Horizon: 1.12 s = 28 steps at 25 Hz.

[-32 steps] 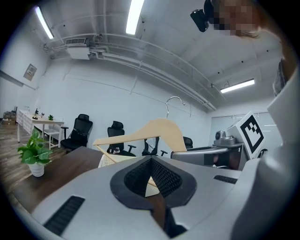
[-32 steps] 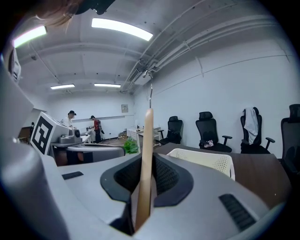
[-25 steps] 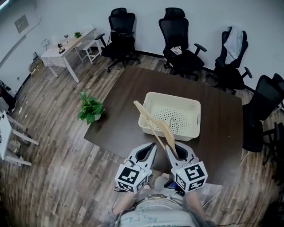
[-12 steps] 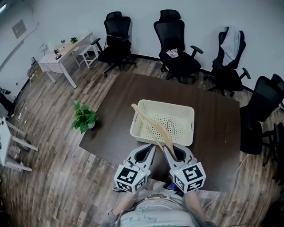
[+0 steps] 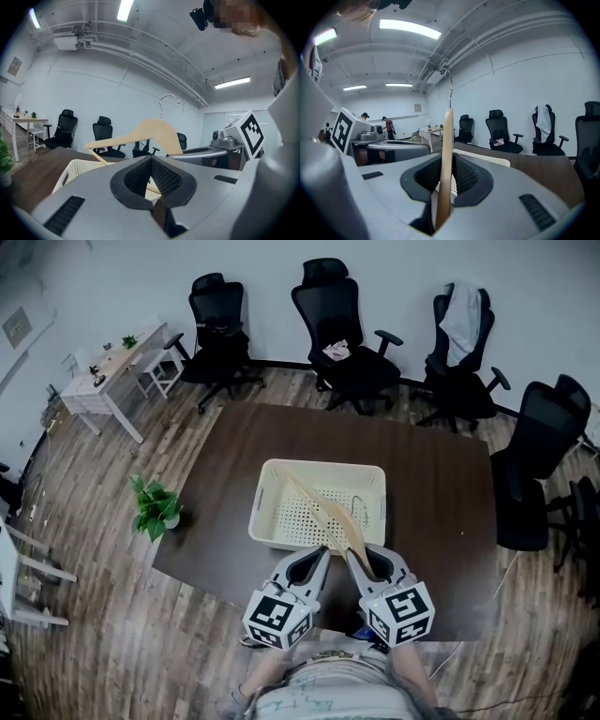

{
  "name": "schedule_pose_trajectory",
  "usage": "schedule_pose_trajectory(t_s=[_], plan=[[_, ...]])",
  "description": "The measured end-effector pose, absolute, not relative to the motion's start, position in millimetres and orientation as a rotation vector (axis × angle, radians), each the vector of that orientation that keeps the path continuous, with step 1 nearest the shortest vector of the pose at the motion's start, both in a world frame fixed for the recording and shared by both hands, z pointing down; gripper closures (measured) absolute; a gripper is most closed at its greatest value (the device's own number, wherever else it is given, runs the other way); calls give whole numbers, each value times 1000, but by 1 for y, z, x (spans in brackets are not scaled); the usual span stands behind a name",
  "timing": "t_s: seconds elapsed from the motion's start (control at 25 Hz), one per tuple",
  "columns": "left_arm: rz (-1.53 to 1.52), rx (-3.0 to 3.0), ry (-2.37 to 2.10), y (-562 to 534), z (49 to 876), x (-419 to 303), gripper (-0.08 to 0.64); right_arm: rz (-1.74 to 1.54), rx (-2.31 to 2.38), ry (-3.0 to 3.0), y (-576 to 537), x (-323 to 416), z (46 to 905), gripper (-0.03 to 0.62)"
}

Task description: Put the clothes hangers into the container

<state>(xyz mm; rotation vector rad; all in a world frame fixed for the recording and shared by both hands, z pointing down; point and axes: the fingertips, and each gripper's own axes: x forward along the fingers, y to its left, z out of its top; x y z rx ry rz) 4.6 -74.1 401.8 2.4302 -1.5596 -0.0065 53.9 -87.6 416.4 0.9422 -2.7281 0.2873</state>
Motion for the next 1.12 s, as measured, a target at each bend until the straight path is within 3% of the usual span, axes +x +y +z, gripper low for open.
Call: schedule_pose_trajectory(t_s=[0.6, 1.12], plan=[[17, 2468, -1466, -86, 410, 15, 549, 314, 1028, -2679, -102, 64, 425, 532], [23, 2565, -1299, -117, 406, -14, 549, 329, 1146, -2603, -121, 29, 428, 532]])
